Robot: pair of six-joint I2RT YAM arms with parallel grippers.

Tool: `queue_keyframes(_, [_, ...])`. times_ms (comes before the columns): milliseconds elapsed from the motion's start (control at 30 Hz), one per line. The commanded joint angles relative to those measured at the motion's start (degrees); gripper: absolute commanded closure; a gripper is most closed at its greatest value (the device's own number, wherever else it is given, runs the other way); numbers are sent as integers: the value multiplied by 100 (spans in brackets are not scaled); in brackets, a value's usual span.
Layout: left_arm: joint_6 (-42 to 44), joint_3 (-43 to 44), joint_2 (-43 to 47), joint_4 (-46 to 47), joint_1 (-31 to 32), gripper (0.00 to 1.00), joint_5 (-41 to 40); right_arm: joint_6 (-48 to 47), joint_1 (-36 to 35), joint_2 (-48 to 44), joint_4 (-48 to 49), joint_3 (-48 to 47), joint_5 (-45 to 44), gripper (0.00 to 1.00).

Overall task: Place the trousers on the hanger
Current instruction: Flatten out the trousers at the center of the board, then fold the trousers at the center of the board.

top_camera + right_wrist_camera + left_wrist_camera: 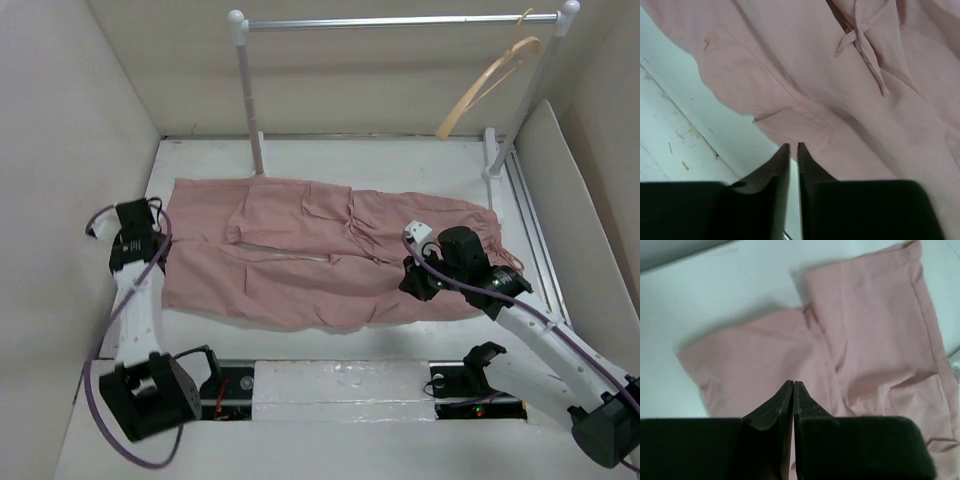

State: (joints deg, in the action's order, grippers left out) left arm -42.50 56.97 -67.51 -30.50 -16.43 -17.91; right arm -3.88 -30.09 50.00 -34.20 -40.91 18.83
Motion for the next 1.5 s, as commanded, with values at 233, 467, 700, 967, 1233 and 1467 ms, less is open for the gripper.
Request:
queue_keyframes(233, [-1356,-2014,1089,-210,-1223,64,834,-544,-50,-78,-87,-392,138,54])
queue_keyframes(467, [-1894,-2374,713,-18,-1425,42,886,-544,-50,-60,-78,-392,112,52])
queue_keyframes(700, [-1867,-2357,159,158,-1425,46,631,-377,72,45,-79,-392,42,50])
queue_keyframes(967, [-1482,-2358,-526,510,-1425,56,351,-78,433,54,-140,-357,95,27])
queue_keyframes(1233, [-761,-1778,41,599,-1207,100,394,694,1197,-244,-719,-252,-64,15])
queue_keyframes(1467, [-742,-1135,1678,211,58,100,322,1486,2173,0,-1581,83,-704,27])
